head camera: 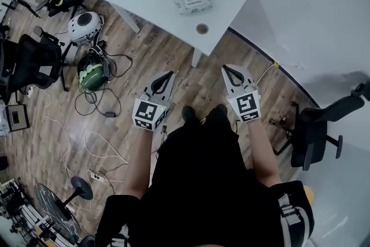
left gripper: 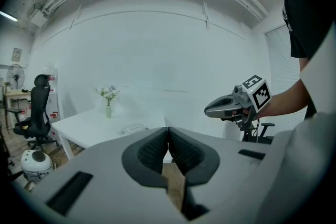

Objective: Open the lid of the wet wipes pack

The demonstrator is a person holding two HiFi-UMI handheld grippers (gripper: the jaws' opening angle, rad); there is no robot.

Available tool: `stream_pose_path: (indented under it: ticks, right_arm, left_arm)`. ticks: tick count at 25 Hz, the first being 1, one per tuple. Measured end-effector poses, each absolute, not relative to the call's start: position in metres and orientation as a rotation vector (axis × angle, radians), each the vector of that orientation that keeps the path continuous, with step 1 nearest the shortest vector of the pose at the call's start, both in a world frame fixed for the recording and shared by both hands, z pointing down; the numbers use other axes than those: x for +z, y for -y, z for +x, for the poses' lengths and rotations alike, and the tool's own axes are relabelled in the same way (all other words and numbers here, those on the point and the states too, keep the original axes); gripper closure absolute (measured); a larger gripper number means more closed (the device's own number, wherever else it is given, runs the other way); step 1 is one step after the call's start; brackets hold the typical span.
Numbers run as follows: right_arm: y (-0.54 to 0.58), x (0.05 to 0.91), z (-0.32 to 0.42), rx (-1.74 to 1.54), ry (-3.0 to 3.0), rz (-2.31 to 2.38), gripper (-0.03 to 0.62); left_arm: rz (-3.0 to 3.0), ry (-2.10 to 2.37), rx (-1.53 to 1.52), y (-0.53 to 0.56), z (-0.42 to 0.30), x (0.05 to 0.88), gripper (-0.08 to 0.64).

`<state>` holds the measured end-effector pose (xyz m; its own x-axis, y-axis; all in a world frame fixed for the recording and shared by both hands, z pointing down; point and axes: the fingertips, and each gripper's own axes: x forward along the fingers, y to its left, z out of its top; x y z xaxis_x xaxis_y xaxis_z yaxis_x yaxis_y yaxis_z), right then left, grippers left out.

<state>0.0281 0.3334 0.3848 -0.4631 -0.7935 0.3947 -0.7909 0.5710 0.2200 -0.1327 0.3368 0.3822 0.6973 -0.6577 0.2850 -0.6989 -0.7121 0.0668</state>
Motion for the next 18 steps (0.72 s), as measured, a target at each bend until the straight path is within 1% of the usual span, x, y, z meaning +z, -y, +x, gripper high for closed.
stream_pose_path:
  ticks: [10, 18]
  right_arm:
    - [-0.321, 0.388, 0.039, 0.026, 2.341, 1.284, 0.575]
    - [-0.282, 0.396, 0.052, 0.033, 2.365, 1.239, 0.575]
  left_arm:
    - [2.73, 1.085, 0.4, -0.328, -0.129, 0.384, 0.537]
    - [2.704, 1.123, 0.416, -0.292, -0.114, 0.387, 0.537]
